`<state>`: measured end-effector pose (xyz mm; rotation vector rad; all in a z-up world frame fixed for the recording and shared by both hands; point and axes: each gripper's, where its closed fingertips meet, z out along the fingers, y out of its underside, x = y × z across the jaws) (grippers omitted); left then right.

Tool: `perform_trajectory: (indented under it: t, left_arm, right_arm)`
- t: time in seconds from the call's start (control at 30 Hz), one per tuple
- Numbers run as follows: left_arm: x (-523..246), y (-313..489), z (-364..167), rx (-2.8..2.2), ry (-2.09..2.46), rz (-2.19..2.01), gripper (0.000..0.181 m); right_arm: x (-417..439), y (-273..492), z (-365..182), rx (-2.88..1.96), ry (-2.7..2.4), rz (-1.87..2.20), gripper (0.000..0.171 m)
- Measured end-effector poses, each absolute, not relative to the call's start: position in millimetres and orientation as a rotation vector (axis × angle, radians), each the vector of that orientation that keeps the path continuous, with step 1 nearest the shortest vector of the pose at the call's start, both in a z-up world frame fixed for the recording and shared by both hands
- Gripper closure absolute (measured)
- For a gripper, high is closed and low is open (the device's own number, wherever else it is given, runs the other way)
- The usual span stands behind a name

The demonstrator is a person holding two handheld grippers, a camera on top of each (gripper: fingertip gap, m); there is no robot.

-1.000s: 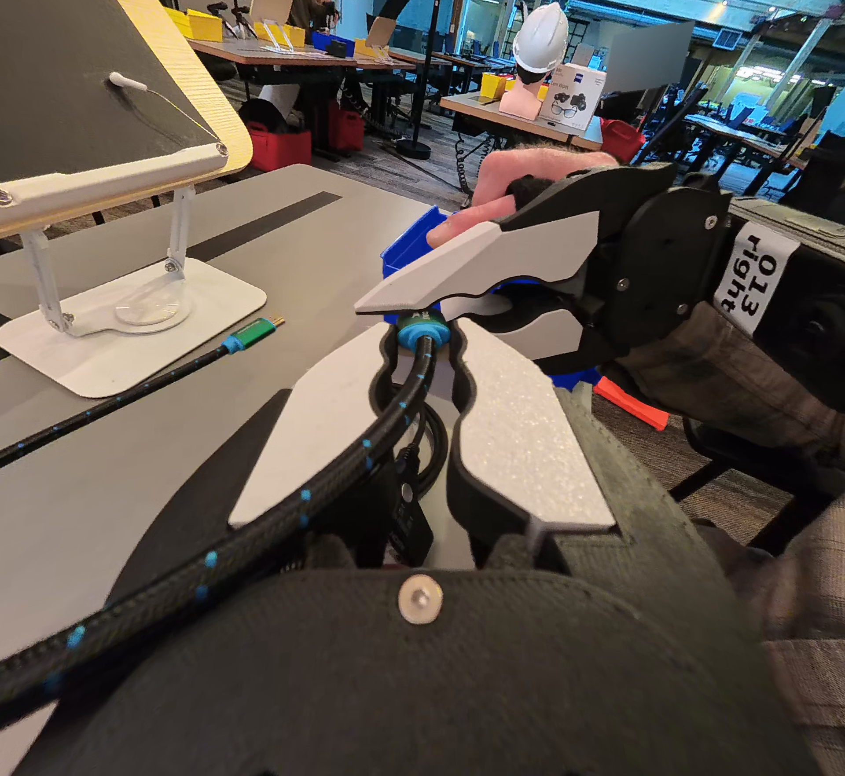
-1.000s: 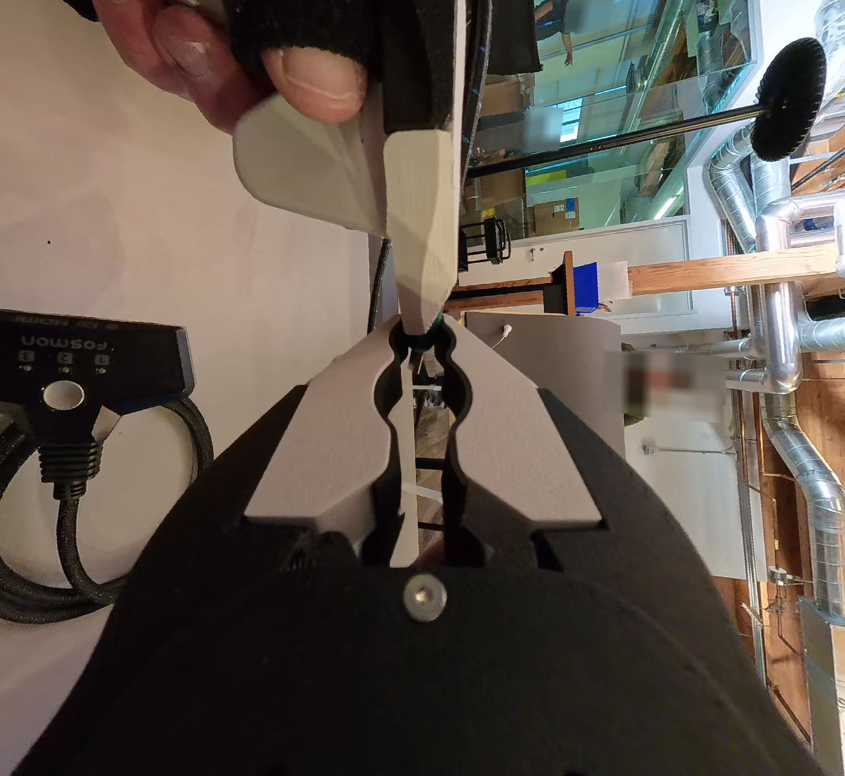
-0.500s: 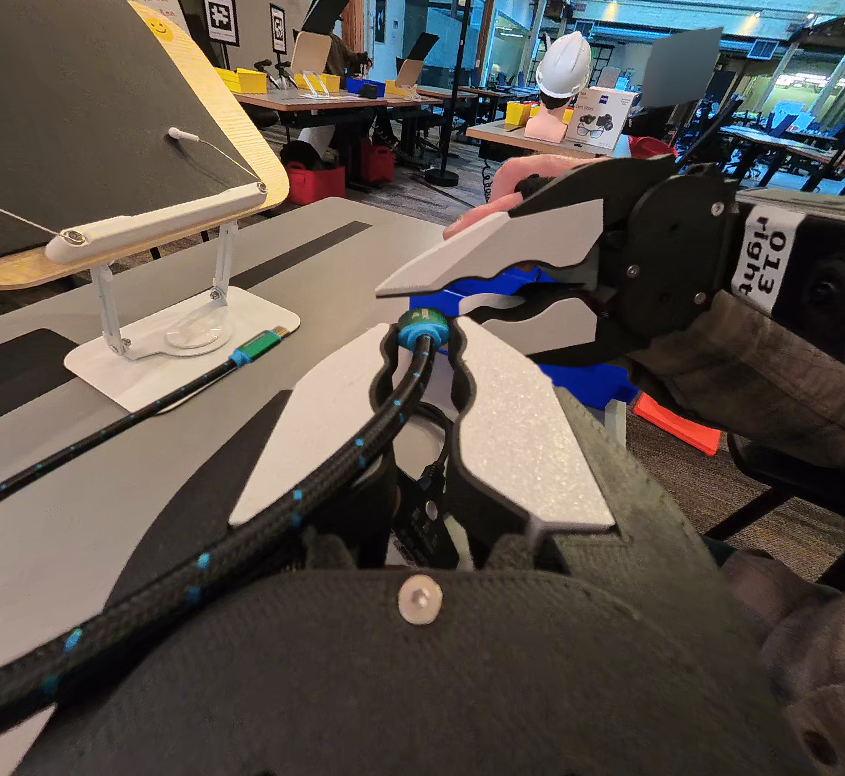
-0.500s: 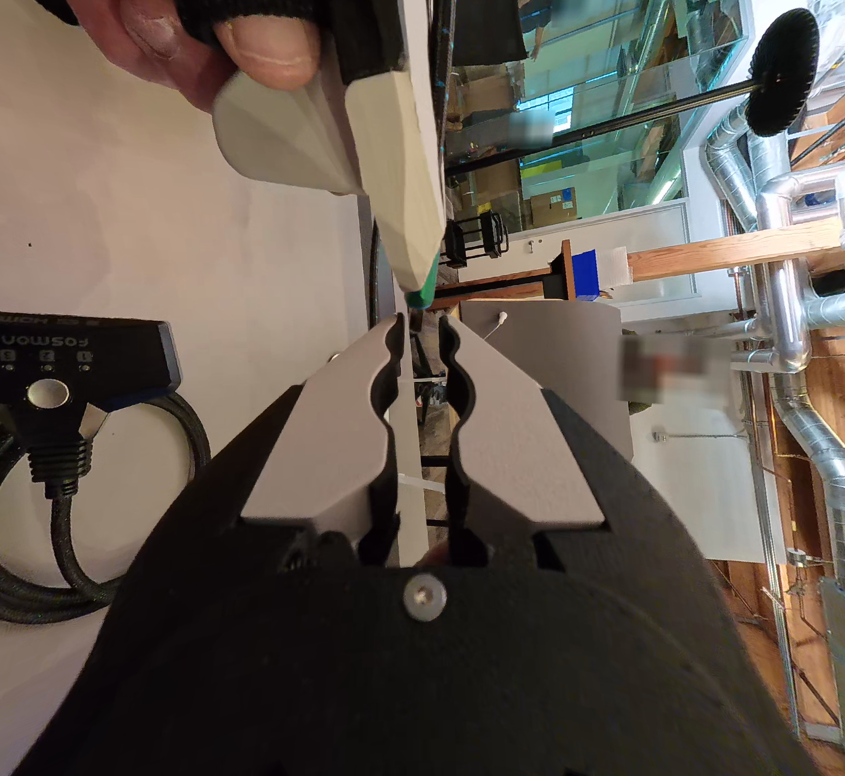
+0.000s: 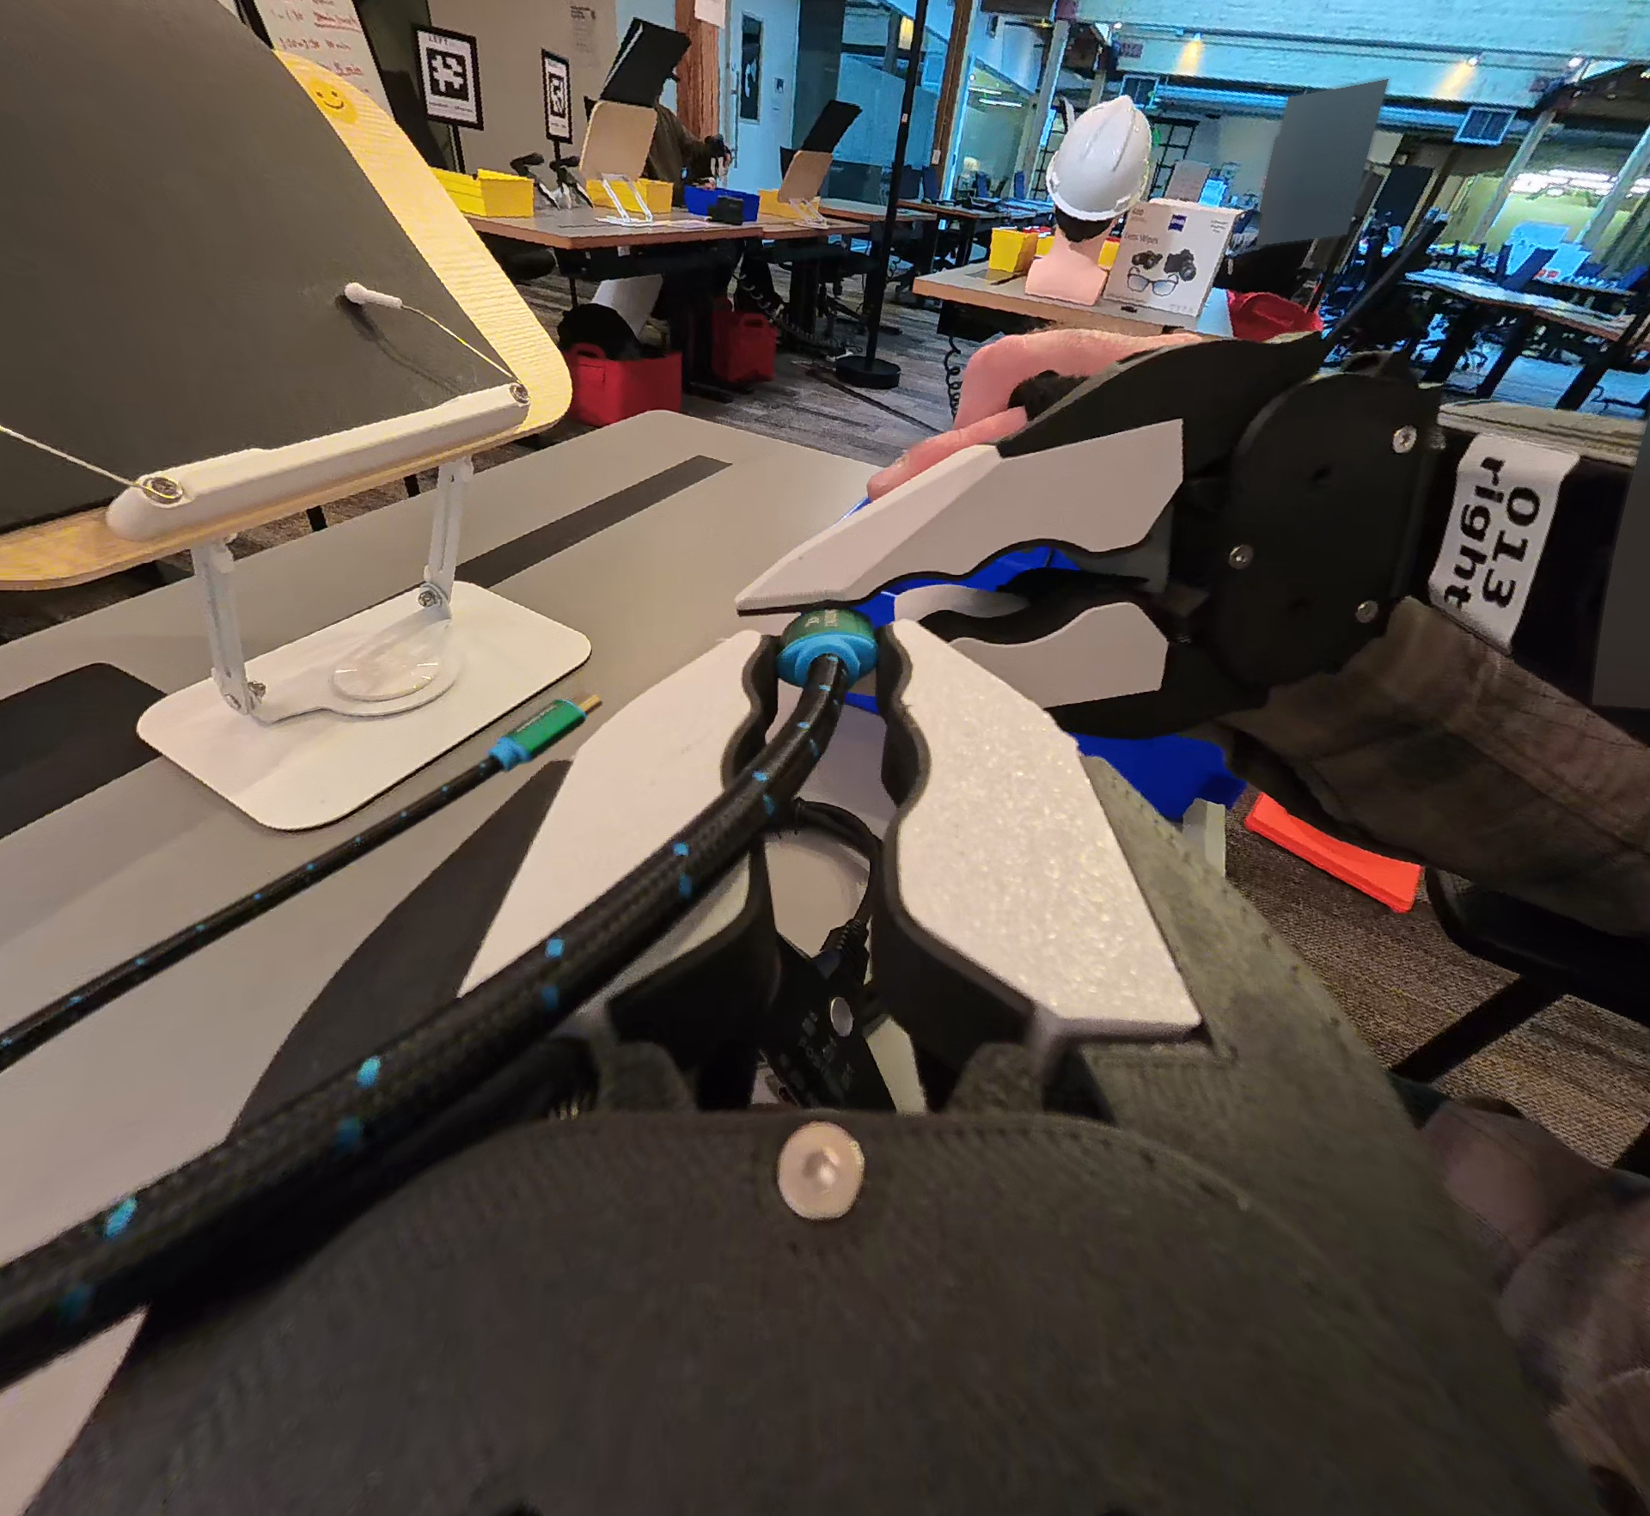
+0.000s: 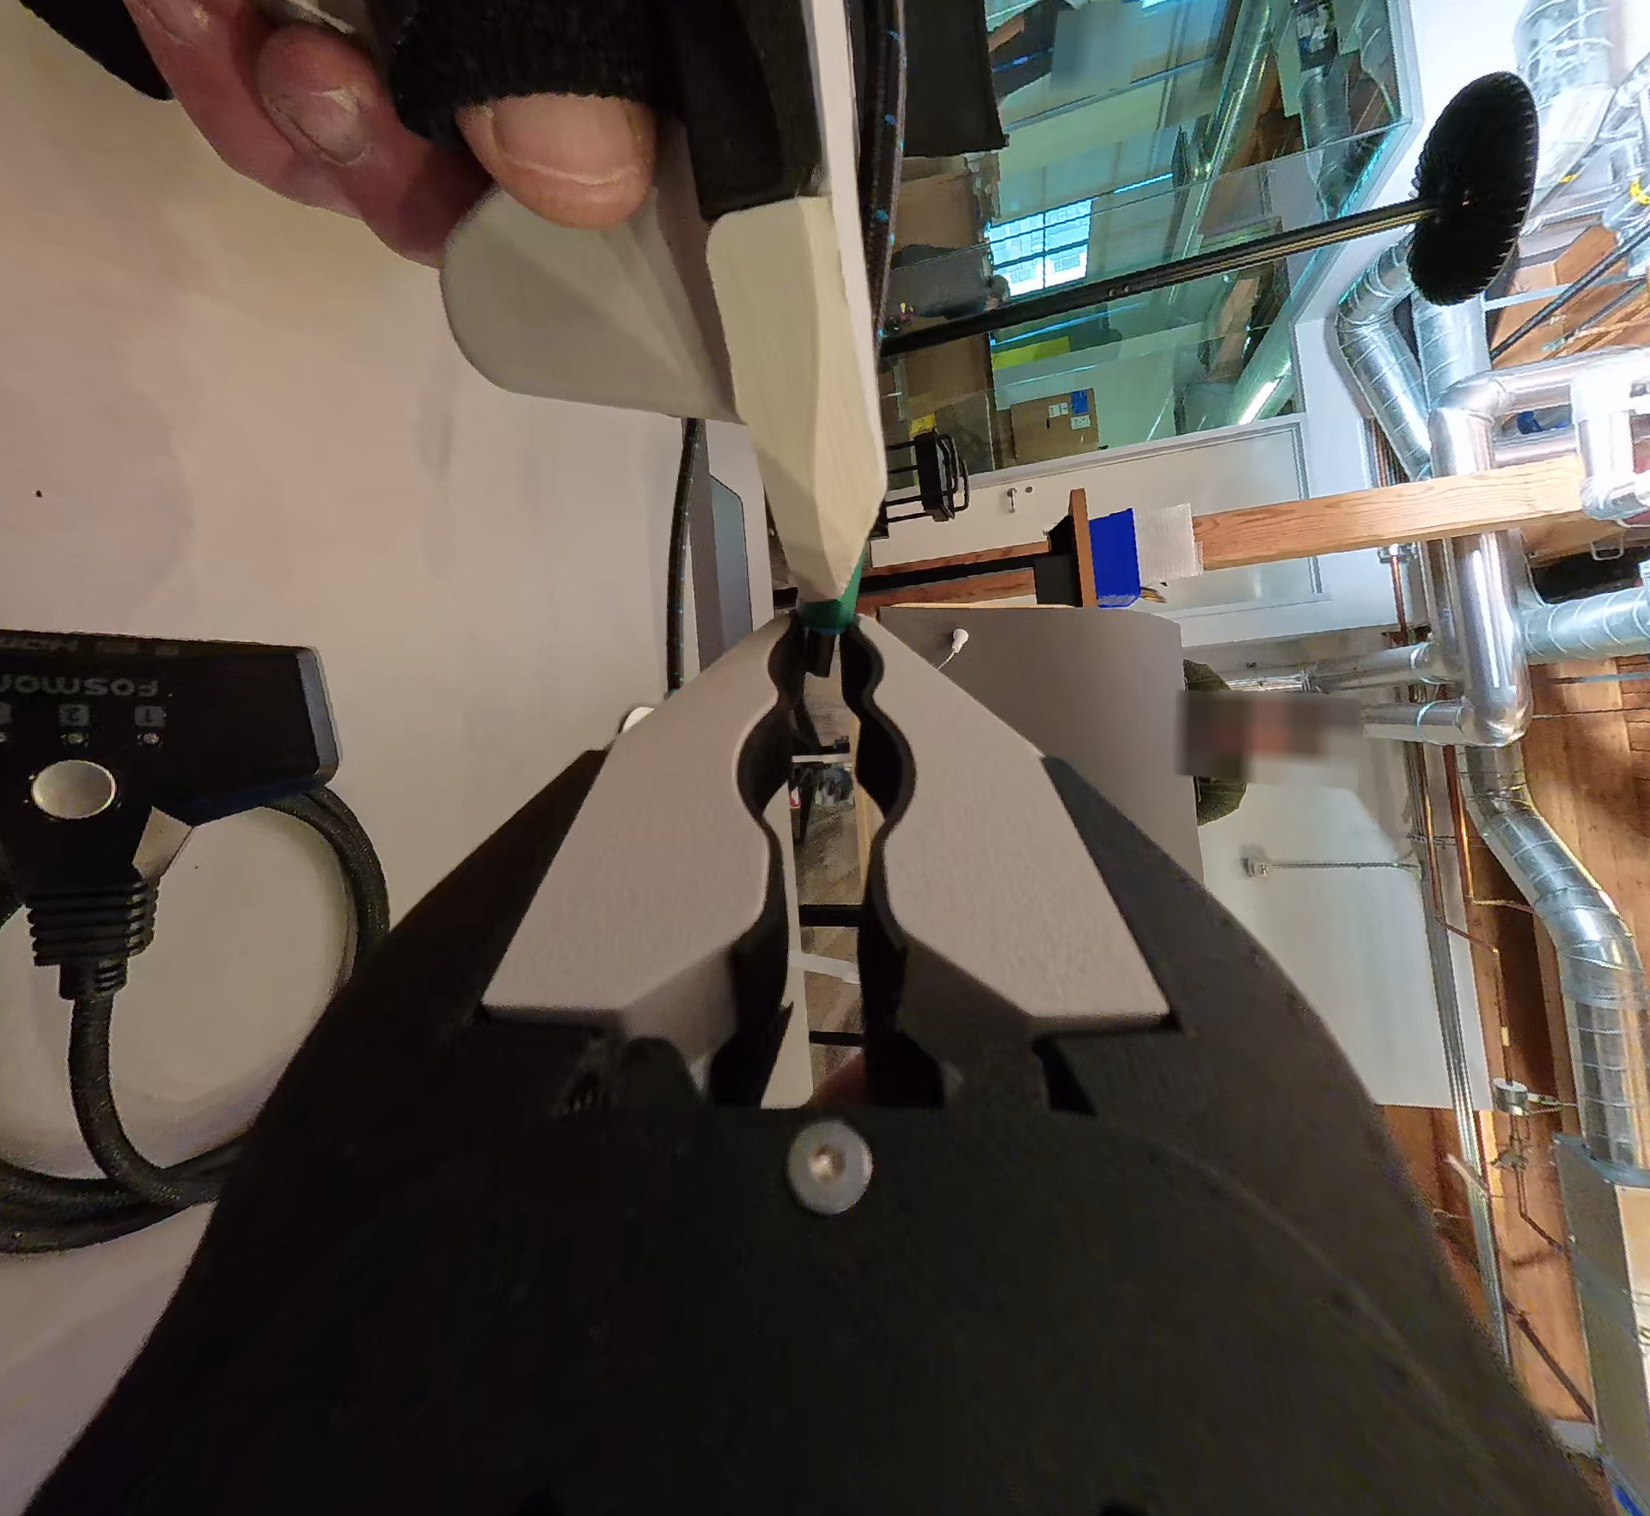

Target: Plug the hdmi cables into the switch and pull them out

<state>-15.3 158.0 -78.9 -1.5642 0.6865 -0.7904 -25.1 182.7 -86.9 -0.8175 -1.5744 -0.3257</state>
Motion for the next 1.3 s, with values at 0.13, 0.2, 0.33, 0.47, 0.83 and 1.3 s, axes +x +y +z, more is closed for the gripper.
perform_trajectory:
  t: [0.13,0.2,0.33,0.47,0.83,1.3]
  left_arm:
    - [-16,158,-78,-1.565,0.682,-0.801,0.161]
    - [-16,158,-77,-1.562,0.676,-0.809,0.161]
    - [-17,159,-76,-1.56,0.653,-0.837,0.162]
    - [-21,161,-75,-1.559,0.629,-0.85,0.162]
    - [-23,162,-74,-1.541,0.631,-0.849,0.162]
    - [-23,159,-65,-1.534,0.601,-0.907,0.161]
  right_arm:
    - [-25,183,-85,-0.81,-1.564,-0.331,0.166]
    - [-25,183,-84,-0.806,-1.558,-0.331,0.166]
    - [-26,183,-83,-0.808,-1.542,-0.324,0.166]
    - [-22,187,-80,-0.834,-1.528,-0.306,0.161]
    - [-20,177,-74,-0.819,-1.536,-0.212,0.155]
    - [-28,176,-68,-0.745,-1.469,-0.337,0.168]
